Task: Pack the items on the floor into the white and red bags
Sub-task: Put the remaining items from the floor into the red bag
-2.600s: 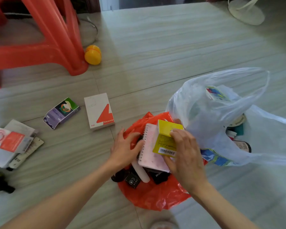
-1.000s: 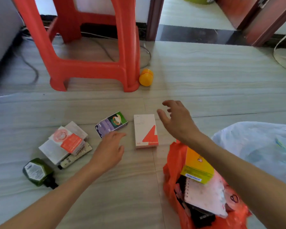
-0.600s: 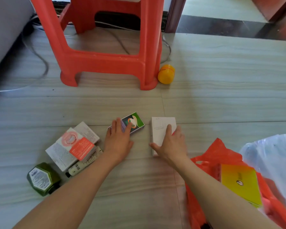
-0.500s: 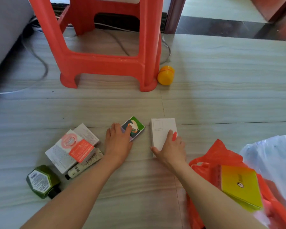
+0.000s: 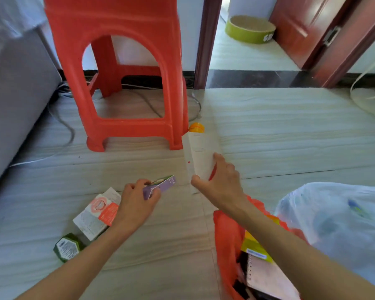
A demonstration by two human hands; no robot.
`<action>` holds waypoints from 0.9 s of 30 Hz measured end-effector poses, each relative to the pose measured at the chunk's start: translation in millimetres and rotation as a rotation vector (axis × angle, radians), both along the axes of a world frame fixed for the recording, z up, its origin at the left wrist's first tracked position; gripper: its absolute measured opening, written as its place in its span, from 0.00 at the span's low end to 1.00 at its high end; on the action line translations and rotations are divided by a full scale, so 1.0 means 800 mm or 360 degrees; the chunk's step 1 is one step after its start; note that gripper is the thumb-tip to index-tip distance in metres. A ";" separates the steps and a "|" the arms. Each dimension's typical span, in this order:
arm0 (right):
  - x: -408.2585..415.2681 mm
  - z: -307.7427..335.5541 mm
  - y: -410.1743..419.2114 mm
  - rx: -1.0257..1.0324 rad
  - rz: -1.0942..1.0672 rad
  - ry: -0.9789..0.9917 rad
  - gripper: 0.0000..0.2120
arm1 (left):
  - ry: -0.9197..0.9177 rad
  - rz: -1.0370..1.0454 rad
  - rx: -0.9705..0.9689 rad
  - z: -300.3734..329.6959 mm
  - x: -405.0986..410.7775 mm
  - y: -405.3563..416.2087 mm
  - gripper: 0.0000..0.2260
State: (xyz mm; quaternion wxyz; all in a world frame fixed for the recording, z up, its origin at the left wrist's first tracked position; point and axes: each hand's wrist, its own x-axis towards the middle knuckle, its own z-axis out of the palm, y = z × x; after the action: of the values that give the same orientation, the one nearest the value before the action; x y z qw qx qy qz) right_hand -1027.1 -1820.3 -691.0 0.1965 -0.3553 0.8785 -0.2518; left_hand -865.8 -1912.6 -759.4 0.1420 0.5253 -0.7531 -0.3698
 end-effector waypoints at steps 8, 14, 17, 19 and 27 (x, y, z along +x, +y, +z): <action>-0.031 0.059 0.208 0.0099 -0.0336 -0.0205 0.35 | -0.0040 -0.0741 -0.0072 0.103 -0.068 0.145 0.17; -0.042 0.010 0.294 0.0246 -0.0477 -0.0428 0.32 | -0.0341 -0.0778 -0.0101 0.094 -0.129 0.227 0.19; -0.045 -0.009 0.316 0.0480 -0.0466 -0.0339 0.42 | -0.0324 -0.0695 0.0021 0.060 -0.131 0.255 0.19; -0.046 -0.018 0.326 0.0534 -0.0455 -0.0286 0.45 | -0.0285 -0.0686 0.0039 0.038 -0.123 0.274 0.20; -0.039 -0.047 0.345 0.0496 -0.0475 -0.0142 0.36 | -0.0138 -0.0643 -0.0233 0.008 -0.102 0.321 0.25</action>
State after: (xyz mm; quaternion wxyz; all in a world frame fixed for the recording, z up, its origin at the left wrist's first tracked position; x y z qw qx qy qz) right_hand -1058.0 -1544.1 -728.9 0.2484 -0.1752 0.9400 -0.1547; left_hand -947.3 -1655.5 -753.3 0.0702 0.3674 -0.8733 -0.3122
